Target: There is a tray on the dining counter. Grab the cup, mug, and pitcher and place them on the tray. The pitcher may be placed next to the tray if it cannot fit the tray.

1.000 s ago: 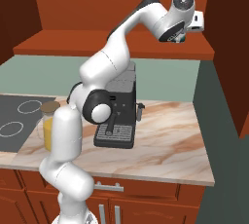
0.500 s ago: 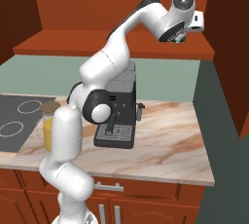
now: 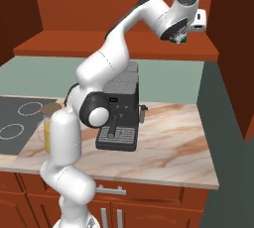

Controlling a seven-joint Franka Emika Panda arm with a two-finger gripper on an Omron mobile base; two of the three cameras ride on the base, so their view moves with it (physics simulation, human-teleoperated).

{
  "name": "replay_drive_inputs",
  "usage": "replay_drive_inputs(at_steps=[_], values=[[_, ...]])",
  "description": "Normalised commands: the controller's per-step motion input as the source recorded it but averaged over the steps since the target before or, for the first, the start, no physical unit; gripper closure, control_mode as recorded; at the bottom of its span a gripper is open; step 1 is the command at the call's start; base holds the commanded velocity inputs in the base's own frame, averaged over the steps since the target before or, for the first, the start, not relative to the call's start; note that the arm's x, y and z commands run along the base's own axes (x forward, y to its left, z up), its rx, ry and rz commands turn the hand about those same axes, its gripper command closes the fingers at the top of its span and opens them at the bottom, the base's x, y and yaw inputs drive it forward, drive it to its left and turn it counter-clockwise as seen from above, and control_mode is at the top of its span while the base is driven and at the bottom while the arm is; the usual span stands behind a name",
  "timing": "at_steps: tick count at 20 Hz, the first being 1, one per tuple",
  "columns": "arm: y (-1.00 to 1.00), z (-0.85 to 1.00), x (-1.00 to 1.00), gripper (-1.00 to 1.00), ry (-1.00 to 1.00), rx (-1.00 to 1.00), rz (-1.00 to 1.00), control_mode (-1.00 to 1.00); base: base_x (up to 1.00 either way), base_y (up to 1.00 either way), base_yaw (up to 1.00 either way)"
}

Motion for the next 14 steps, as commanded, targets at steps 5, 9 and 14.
replay_drive_inputs(at_steps=[5,9,14], values=[[0.34,-0.04,-0.48,1.0,0.0,0.0,0.0,-1.0,0.0,0.0,0.0],[0.28,-0.03,-0.64,1.0,-0.01,0.0,-0.02,-1.0,0.0,0.0,0.0],[0.22,-0.08,-0.79,1.0,-0.04,0.0,-0.02,-1.0,0.0,0.0,0.0]])
